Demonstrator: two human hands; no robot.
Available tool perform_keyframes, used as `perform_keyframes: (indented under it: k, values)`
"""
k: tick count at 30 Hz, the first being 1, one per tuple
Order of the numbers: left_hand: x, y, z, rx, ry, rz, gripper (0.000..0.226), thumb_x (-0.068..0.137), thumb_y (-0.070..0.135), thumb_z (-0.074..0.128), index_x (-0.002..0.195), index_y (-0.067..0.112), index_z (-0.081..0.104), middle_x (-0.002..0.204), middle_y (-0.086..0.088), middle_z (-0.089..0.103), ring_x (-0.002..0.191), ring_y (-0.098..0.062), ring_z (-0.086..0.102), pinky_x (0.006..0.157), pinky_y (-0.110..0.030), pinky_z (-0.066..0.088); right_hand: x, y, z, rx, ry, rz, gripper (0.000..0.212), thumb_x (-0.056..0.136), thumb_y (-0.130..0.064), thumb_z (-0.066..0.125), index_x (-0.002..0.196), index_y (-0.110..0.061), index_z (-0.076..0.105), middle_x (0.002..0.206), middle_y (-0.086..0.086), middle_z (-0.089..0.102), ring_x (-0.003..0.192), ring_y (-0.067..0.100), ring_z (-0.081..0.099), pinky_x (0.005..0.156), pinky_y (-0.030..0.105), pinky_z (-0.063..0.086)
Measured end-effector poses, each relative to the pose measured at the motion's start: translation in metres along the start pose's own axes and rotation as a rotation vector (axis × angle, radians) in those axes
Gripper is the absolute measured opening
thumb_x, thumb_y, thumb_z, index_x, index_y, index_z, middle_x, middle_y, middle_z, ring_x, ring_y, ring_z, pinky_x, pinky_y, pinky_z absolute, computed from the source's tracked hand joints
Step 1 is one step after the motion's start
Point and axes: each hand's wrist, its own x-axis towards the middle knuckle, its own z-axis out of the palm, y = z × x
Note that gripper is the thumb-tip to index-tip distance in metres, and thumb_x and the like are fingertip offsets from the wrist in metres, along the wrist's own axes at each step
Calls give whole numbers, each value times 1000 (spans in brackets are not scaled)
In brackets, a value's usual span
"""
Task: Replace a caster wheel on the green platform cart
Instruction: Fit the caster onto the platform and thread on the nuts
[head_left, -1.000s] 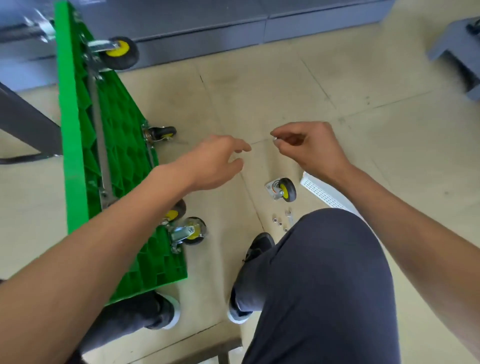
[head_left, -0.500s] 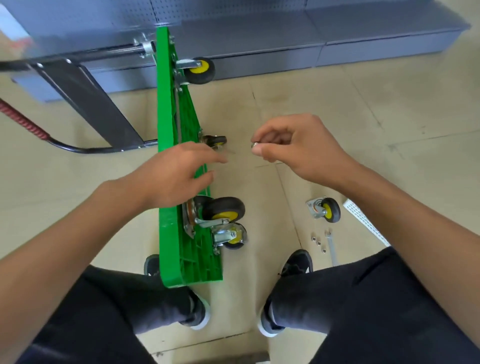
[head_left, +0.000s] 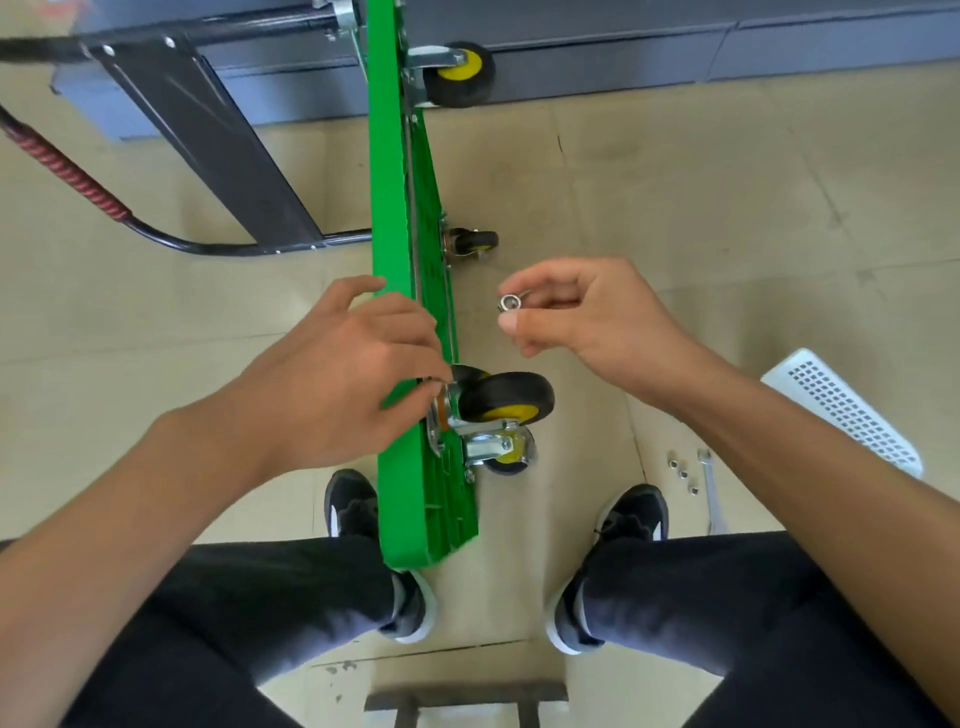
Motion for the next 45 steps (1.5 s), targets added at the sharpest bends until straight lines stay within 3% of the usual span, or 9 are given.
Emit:
perform_keyframes:
  k: [5, 11, 16, 21, 26, 34, 36, 41, 45]
  values:
    - [-4, -3, 3, 36, 33, 27, 25, 94, 38, 54, 93, 28, 78, 103, 8, 68, 125, -21, 55, 112, -51, 31, 5, 10, 16, -39, -60, 49, 11, 92, -3, 69, 99, -10, 65, 76, 13, 74, 67, 21, 72, 67, 30, 61]
    - [-8, -7, 5, 66, 16, 10, 28, 97, 42, 53, 97, 28, 77, 118, -1, 60, 134, -28, 44, 111, -48, 31, 11, 18, 30, -161, -81, 46, 9, 92, -15, 71, 99, -14, 65, 79, 4, 77, 73, 18, 74, 75, 45, 61]
    - [-6, -8, 7, 57, -19, -4, 31, 98, 43, 49, 99, 28, 76, 121, -1, 57, 136, -27, 40, 110, -47, 33, 23, 19, 37, -304, -27, -69, 11, 88, -25, 77, 98, -22, 78, 81, -10, 72, 72, -1, 63, 72, 23, 52]
    - [-6, -8, 7, 35, -42, -40, 31, 96, 45, 47, 97, 31, 75, 129, -3, 50, 139, -29, 33, 108, -47, 33, 30, 22, 42, -322, -31, -45, 13, 85, -22, 79, 98, -21, 76, 82, -10, 71, 75, 1, 63, 73, 22, 53]
    - [-10, -2, 9, 12, -74, -135, 32, 96, 47, 40, 100, 36, 70, 151, -11, 34, 148, -38, 16, 109, -59, 36, 31, 26, 48, -282, -46, -39, 14, 82, -18, 81, 89, -27, 72, 81, -10, 71, 73, -1, 63, 71, 17, 51]
    - [-9, 0, 8, 88, -113, -136, 39, 98, 48, 31, 102, 37, 68, 155, -13, 31, 147, -43, 19, 108, -59, 40, 31, 26, 54, -213, -40, -36, 15, 81, -13, 81, 89, -23, 73, 80, -8, 72, 72, 0, 65, 69, 15, 51]
    - [-8, 0, 7, 101, -114, -133, 39, 98, 49, 31, 101, 37, 68, 155, -12, 32, 146, -43, 22, 102, -57, 47, 31, 26, 56, -205, -40, -33, 14, 81, -13, 81, 90, -21, 75, 80, -7, 73, 73, 2, 66, 69, 16, 52]
    - [-5, 0, 3, 109, -98, -121, 40, 96, 51, 31, 94, 38, 69, 153, -9, 34, 144, -40, 28, 60, -41, 59, 32, 24, 58, -217, -37, -46, 13, 81, -15, 82, 92, -17, 76, 82, -6, 73, 73, 3, 66, 71, 18, 53]
    - [-4, -2, 4, 115, -84, -104, 40, 95, 51, 32, 93, 37, 70, 154, -10, 33, 144, -41, 28, 54, -40, 58, 32, 24, 61, -221, -35, -51, 14, 80, -15, 83, 92, -15, 76, 81, -5, 73, 72, 3, 66, 69, 18, 53]
